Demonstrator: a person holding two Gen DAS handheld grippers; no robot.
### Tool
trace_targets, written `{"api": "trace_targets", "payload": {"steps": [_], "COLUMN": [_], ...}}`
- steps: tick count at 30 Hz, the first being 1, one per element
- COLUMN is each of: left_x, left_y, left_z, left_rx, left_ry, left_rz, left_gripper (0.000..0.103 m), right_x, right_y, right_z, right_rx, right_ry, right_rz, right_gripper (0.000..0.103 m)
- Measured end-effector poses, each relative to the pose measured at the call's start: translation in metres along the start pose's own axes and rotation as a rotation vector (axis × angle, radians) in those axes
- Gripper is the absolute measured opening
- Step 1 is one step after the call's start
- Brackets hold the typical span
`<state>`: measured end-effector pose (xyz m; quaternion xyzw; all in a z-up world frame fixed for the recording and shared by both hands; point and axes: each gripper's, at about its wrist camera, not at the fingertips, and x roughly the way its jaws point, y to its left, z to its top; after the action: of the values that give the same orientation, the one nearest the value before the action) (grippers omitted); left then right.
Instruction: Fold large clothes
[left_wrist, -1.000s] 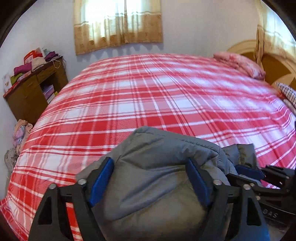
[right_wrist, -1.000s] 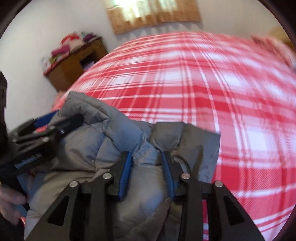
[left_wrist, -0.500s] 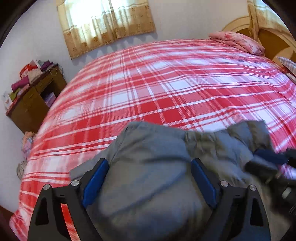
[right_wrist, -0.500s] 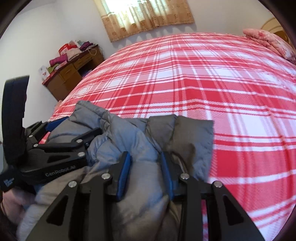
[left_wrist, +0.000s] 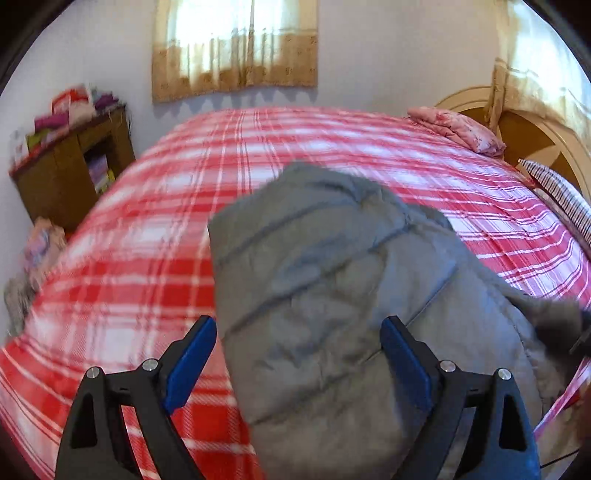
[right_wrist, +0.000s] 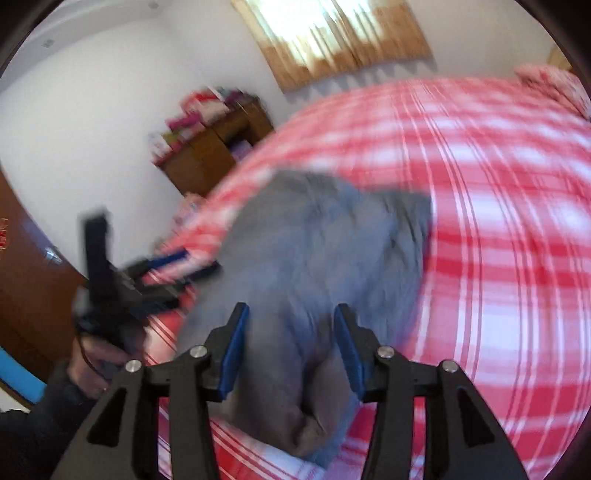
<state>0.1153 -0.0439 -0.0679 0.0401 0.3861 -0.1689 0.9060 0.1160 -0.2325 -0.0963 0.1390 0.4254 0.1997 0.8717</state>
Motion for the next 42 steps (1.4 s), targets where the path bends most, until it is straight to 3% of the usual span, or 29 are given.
{"api": "trace_targets", "payload": {"steps": [4,7,10,11,14,16,20,23,27,31,36,39,42], "left_x": [0.002,-0.007,-0.034,-0.044,-0.054,-0.041,-0.009,0.002,0.011,0.016,0.021,0.020,0.015], "left_y": [0.004,0.016,0.037,0.047,0.068,0.075,0.068,0.063,0.066,0.068,0.064,0.064,0.066], "left_z": [-0.002,-0.004,-0.006,-0.006,-0.005,-0.003,-0.005,-0.011,-0.011,-0.009,-0.008,-0.007,-0.008], "left_rx": [-0.067,-0.105,-0.151,-0.173,-0.244,-0.279,-0.291,-0.295,-0.343,-0.344,-0.321,-0.347,-0.412], "left_ry": [-0.004,-0.022,-0.104,-0.137,-0.165,-0.114,0.000,0.020,0.031,0.036,0.047,0.049,0.033], "left_rz": [-0.051,-0.035,-0.020,-0.030,-0.065,-0.068,-0.035,-0.009,-0.032,-0.031,-0.005,-0.057,-0.211], "left_gripper": [0.091,0.091,0.091,0.091,0.091,0.091,0.091,0.091,0.091,0.091,0.093,0.093,0.093], "right_x": [0.019,0.019,0.002,-0.007,-0.033,-0.032,0.004,0.026,0.048,0.054,0.054,0.056,0.060], "right_y": [-0.020,-0.031,-0.030,-0.030,-0.031,-0.036,-0.058,-0.064,-0.064,-0.076,-0.073,-0.071,-0.066], "right_z": [-0.030,-0.032,-0.021,-0.013,0.013,0.030,0.046,0.045,0.042,0.036,0.033,0.035,0.036], "right_rx": [0.108,0.173,0.152,0.143,0.132,0.140,0.209,0.215,0.199,0.253,0.207,0.195,0.172], "right_ry": [0.002,0.017,0.017,-0.010,-0.125,-0.140,-0.078,-0.034,0.012,0.020,0.004,0.010,0.014], "right_rz": [0.001,-0.001,-0.017,-0.025,-0.008,-0.004,-0.034,-0.027,-0.010,0.045,0.050,0.059,0.069], "right_gripper": [0.051,0.060,0.062,0.066,0.103,0.103,0.103,0.103,0.103,0.103,0.103,0.103,0.103]}}
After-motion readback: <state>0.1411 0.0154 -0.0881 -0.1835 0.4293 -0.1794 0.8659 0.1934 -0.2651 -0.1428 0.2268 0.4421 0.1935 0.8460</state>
